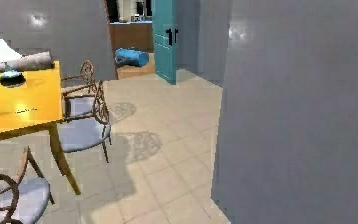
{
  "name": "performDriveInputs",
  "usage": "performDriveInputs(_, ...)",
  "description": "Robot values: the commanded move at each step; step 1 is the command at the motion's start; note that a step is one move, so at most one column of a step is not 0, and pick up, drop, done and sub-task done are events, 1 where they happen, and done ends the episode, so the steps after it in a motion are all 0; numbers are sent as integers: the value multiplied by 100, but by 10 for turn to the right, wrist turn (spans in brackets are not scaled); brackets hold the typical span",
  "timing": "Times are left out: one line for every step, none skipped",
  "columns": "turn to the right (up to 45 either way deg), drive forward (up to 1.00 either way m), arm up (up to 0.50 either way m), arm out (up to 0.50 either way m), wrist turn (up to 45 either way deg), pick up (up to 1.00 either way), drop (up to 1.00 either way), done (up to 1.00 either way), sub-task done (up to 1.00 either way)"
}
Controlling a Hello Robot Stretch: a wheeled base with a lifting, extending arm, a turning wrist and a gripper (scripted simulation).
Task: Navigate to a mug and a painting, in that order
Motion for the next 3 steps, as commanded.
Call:
performDriveInputs(0, 100, 0, 0, 0, 0, 0, 0, 0)
performDriveInputs(-30, 0, 0, 0, 0, 0, 0, 0, 0)
performDriveInputs(-330, 0, 0, 0, 0, 0, 0, 0, 0)
